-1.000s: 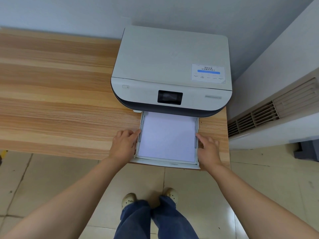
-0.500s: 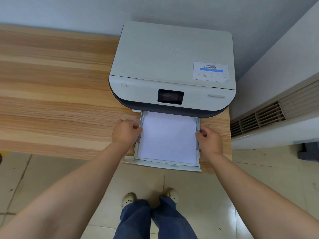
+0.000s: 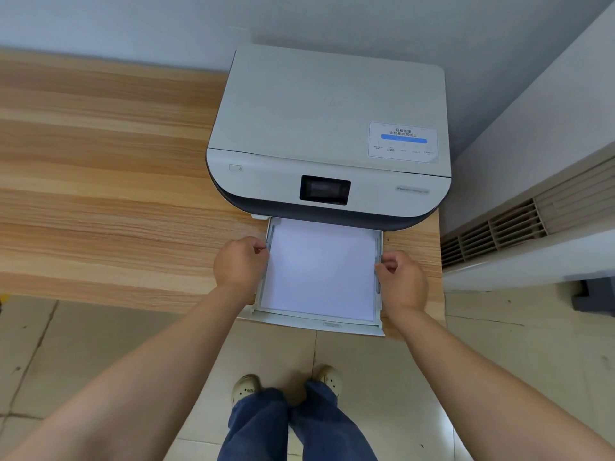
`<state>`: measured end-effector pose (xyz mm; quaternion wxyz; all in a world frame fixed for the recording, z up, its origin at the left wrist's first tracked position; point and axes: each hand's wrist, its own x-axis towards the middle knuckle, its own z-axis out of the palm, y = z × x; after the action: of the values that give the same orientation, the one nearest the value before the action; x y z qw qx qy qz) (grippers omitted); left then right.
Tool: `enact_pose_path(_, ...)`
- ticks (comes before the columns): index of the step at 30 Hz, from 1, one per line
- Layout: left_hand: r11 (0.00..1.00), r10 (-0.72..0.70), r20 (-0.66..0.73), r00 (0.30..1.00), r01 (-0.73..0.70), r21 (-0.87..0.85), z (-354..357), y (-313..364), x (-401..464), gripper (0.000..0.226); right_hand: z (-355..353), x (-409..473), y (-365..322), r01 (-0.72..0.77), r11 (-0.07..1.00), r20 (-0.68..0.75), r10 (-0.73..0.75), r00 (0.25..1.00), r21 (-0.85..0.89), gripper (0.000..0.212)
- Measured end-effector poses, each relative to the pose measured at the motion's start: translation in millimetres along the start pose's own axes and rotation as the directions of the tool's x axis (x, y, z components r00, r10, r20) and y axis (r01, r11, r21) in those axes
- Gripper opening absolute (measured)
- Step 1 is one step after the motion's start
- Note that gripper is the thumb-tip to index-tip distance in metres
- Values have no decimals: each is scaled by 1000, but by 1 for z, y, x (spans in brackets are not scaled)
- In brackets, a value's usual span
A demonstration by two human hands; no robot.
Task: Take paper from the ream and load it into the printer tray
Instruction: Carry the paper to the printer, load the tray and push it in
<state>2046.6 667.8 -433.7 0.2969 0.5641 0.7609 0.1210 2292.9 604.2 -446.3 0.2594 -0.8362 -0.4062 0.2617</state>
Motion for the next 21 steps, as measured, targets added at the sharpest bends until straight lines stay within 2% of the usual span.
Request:
enact_pose_path(4, 999, 19, -1, 1000, -19, -26, 1, -6, 0, 26, -2, -1, 5, 23, 1000, 22, -23, 999, 6, 16)
enact_pose_path(10, 984, 174, -19, 985, -174, -28, 3, -15, -9, 32, -4, -8, 7, 94, 996, 22, -94, 995, 6, 27)
enact_pose_path(18, 972, 224, 45, 974, -219, -88, 5, -26, -4, 41, -4, -6, 10, 83, 997, 85, -82, 993, -2, 36)
enact_pose_path(21, 970, 238, 128, 963, -228, -84, -1, -26, -5, 42, -8, -8, 9, 89, 996, 148, -86, 985, -18, 38)
